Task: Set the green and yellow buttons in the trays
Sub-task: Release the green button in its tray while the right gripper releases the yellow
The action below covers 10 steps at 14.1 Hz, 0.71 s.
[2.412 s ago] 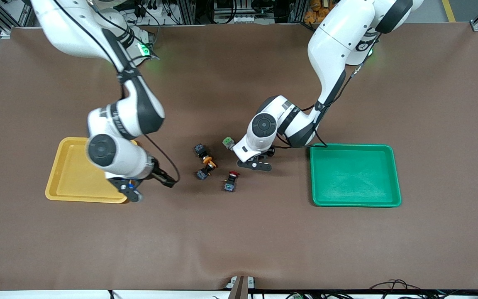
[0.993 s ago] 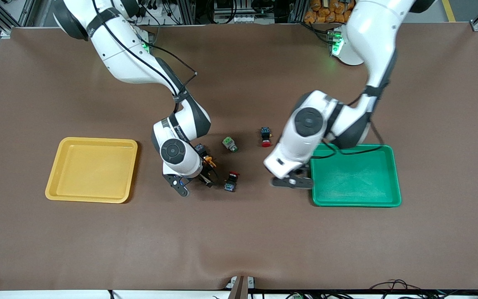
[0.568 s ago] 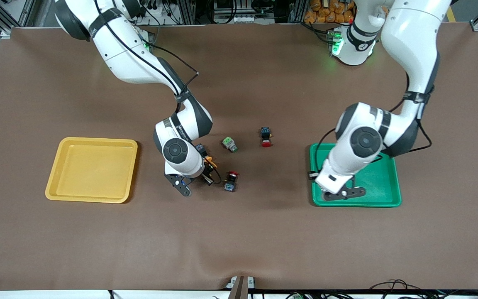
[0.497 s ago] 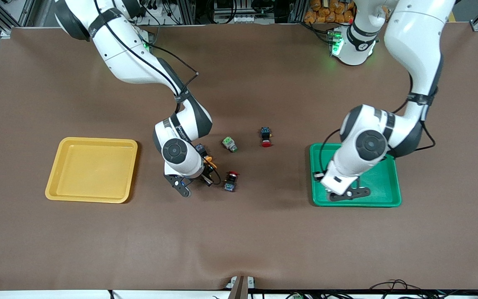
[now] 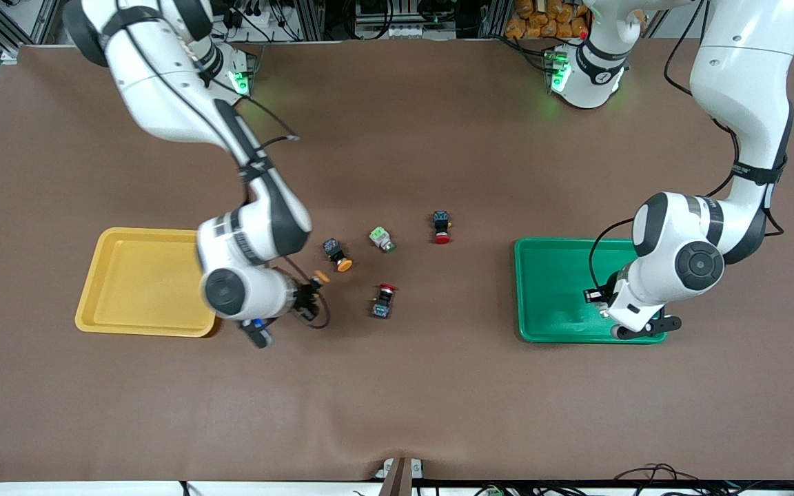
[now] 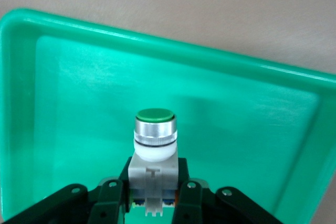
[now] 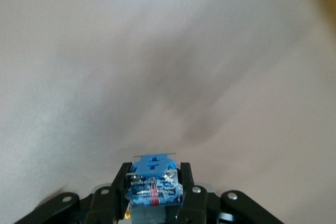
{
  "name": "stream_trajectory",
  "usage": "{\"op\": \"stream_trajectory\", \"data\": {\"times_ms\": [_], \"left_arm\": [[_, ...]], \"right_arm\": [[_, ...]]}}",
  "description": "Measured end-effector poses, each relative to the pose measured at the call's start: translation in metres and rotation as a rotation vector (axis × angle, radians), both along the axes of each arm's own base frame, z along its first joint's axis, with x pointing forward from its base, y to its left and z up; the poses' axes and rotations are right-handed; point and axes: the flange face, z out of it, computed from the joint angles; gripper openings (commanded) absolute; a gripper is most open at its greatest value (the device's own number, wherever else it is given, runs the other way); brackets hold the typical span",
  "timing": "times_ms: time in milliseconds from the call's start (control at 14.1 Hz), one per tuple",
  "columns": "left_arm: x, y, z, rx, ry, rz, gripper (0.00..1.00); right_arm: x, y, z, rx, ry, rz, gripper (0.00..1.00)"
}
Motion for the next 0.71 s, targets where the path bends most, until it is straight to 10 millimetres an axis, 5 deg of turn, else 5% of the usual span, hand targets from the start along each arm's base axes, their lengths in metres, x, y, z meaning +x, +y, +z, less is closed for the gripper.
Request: {"op": "stream_trajectory", "data": {"times_ms": [142,284,568,709], "left_arm": [[-0.005,0.012,-0.011,-0.001,0.002,-0.003,0.26],[-0.006,0.023,-0.015,-0.001,0.004,-0.007,1.00],[-0.004,0.023,-0.008,0.017,-0.015,-0.036,1.00],[-0.004,-0.001,0.011,0.002,-0.027,-0.060,1.00]], "right_arm": [[0.007,-0.048,0.006,0.019,0.058,0.075,0.00],[0.012,-0.093,0.003,0.023,0.082,0.137,0.00],[0.016,-0.168,-0.002,-0.040,0.118,0.281,0.00],[0.019,-0.213,0.001,-0.036,0.124,0.371,0.00]]}}
